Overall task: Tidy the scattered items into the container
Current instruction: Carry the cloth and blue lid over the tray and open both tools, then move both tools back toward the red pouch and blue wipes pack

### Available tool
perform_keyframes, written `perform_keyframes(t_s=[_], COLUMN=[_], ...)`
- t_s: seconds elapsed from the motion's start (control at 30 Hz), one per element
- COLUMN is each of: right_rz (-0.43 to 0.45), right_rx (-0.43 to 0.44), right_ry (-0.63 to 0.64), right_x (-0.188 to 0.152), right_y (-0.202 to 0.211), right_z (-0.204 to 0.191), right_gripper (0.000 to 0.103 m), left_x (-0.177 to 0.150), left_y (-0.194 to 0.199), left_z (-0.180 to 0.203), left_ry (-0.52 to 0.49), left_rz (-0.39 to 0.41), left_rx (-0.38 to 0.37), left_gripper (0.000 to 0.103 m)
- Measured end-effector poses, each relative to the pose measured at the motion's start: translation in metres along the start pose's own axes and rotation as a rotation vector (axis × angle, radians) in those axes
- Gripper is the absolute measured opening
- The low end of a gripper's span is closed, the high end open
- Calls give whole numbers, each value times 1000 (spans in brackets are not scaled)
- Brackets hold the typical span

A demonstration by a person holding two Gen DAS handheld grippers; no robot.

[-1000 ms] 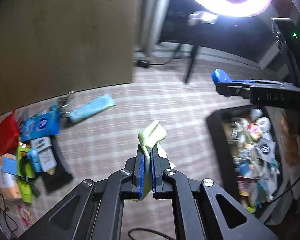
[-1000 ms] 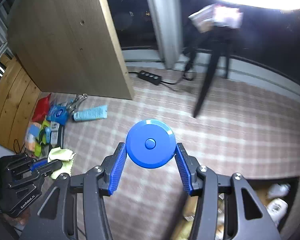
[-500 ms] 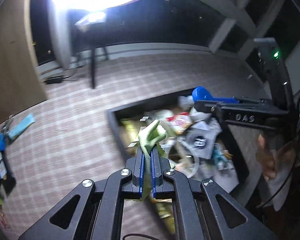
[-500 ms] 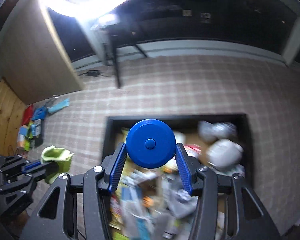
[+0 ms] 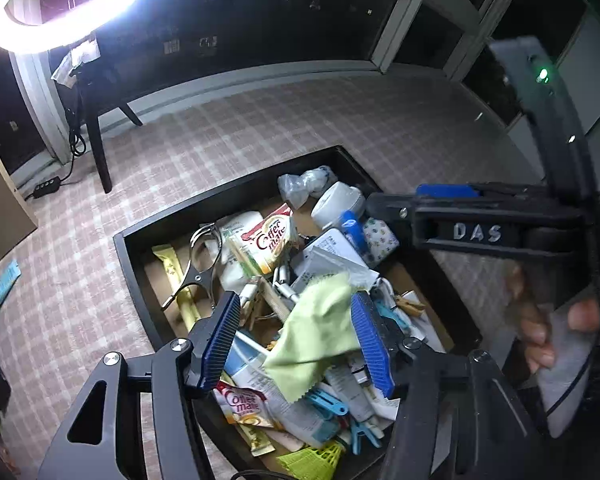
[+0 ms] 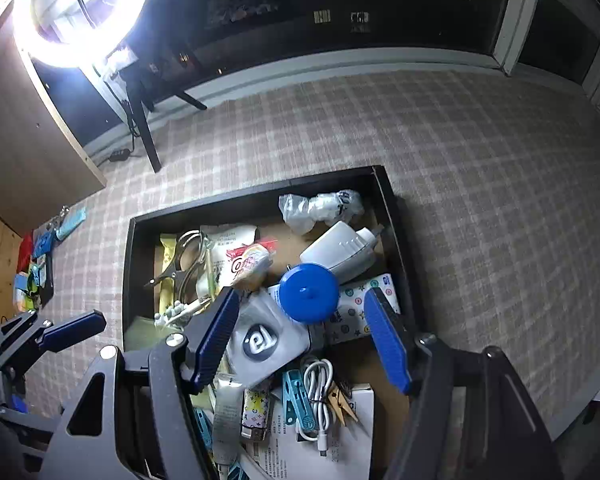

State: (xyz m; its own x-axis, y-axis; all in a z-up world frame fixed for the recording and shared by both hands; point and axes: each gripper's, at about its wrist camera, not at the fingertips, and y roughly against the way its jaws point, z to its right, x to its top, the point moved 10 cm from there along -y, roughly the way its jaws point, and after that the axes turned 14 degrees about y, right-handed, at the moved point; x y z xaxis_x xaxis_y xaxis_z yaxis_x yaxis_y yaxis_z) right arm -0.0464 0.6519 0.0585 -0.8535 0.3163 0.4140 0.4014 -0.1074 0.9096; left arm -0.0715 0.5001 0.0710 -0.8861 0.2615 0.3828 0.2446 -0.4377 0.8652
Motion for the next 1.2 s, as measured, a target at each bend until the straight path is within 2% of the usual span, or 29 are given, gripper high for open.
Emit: perform_keyframes(t_s=[0.2,0.47,0.83,0.97,1.2], right_rz=[6,16,7,7,9], right_rx=[33,88,185,209,299], right_ry=[4,91,240,299,344], right_x=[2,11,33,38,43], right_y=[-5,-17,-40,-48,-56], right_z=[-11,-60,-160,-202,-282], right_gripper=[64,64,64,64,64], left_x=[-1,-4,-34,-53,-85], left_y=[10,32,65,82,110], left_z=[-29,-106,-245,-294,-371], left_ry=[34,163,416,515,661], left_rz=[20,70,114,136,165], left_rx=[43,133,252,280,306], left_gripper=[53,53,53,52,52])
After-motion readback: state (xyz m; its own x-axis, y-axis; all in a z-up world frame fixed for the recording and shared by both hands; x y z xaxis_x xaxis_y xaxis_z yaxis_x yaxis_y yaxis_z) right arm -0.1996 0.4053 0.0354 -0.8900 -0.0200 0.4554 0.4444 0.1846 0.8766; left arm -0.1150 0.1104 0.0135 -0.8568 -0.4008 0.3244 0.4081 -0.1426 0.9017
